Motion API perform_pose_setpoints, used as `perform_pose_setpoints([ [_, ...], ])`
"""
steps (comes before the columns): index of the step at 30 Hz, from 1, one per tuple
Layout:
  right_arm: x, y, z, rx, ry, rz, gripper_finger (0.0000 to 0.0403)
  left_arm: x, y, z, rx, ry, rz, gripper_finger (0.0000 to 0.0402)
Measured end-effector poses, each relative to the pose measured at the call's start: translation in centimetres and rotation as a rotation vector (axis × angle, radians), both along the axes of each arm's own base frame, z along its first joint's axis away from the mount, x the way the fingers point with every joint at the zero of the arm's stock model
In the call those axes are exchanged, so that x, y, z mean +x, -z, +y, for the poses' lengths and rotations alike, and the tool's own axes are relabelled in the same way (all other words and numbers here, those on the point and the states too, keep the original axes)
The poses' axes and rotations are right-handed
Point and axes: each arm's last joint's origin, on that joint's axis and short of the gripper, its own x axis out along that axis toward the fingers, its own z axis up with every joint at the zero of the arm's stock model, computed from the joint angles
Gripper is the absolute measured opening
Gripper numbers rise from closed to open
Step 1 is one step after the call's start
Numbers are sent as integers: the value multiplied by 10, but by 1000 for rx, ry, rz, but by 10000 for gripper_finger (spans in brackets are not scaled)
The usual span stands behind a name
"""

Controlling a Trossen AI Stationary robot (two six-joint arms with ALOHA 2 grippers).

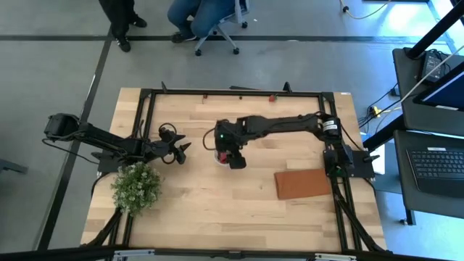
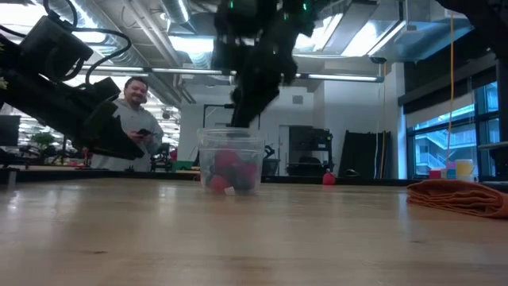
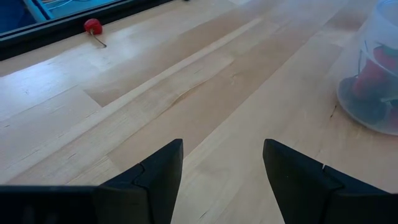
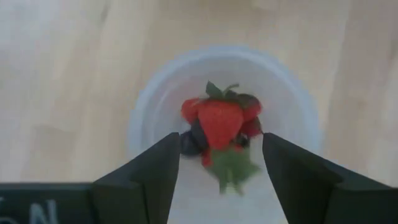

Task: Pick and placing Produce into tupperware
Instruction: Put the strawberry into the bin

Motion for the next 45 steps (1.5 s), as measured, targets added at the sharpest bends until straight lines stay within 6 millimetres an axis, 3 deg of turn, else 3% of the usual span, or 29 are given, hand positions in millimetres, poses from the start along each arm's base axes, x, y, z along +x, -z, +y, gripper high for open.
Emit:
perform_pose_setpoints([
  [3, -2, -39, -10, 11, 38, -5, 231, 0, 0, 0, 0, 1, 3, 215],
  [7, -12, -91, -36, 17, 119, -20, 231, -1, 1, 0, 0, 0, 10, 215],
  [12, -47, -151, -78, -40, 143, -74, 232, -1, 2, 0, 1, 0, 27, 215],
  [20, -99, -185, -151, -91, 317, -119, 232, -2, 2, 0, 1, 0, 33, 215],
  [25, -120, -184, -189, -109, 397, -108, 232, -2, 3, 0, 1, 0, 34, 215],
  [32, -140, -170, -224, -127, 358, -86, 232, -2, 3, 0, 0, 0, 36, 215],
  [36, -146, -142, -236, -119, 291, 7, 232, -2, 3, 0, 0, 0, 36, 215],
  [41, -149, -93, -241, -86, 188, 146, 232, -2, 3, 0, 1, 0, 36, 215],
  [45, -151, -53, -244, -174, 137, 280, 232, -2, 3, 0, 1, 0, 36, 215],
])
